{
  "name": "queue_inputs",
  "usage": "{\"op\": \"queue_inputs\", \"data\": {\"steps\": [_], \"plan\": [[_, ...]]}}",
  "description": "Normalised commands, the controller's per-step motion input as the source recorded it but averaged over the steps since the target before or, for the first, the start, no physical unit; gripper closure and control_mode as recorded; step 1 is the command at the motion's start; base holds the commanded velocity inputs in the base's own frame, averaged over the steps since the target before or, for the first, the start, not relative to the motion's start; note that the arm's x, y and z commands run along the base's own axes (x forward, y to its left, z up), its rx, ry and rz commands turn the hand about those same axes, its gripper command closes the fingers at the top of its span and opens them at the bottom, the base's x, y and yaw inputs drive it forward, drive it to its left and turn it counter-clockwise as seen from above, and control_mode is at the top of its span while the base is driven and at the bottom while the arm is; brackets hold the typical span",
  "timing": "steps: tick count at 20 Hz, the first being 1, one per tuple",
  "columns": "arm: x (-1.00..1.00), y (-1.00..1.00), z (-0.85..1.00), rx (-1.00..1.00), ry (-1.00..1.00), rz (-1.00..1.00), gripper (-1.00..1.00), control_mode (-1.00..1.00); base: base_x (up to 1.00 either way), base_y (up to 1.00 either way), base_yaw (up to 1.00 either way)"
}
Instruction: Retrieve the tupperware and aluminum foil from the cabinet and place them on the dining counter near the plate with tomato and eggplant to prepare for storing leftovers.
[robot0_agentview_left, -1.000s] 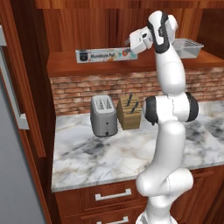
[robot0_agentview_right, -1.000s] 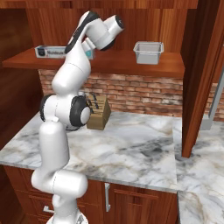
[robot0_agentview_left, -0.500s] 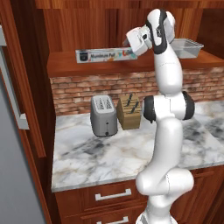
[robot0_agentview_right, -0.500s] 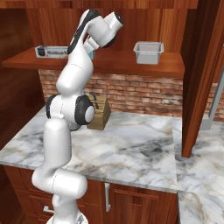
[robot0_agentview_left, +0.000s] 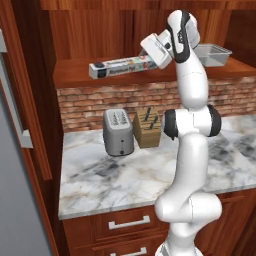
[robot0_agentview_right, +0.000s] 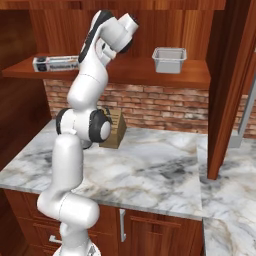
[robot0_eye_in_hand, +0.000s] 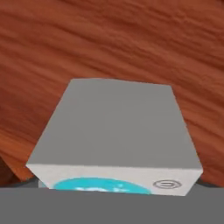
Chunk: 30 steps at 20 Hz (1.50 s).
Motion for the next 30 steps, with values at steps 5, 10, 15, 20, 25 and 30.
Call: {"op": "queue_inputs", "data": {"steps": [5,10,15,20,25,30], "plan": [[0.00,0.39,-0.60,-0.15,-0.03,0.01,1.00,-1.00,0.00,0.00,0.00],[-0.78,0.20,-0.44,-0.01,-0.14,-0.31,1.00,-1.00,0.00,0.00,0.00],[-1.00,0.26,-0.57,0.00,-0.18,-0.46,1.00,-1.00,0.00,0.00,0.00],[-1.00,0.53,-0.92,0.01,-0.12,-0.47,1.00,-1.00,0.00,0.00,0.00],[-1.00,0.48,-0.77,0.19,-0.01,-0.24,1.00,-1.00,0.00,0.00,0.00],[-1.00,-0.32,0.05,0.28,-0.17,0.00,1.00,-1.00,0.00,0.00,0.00]]}}
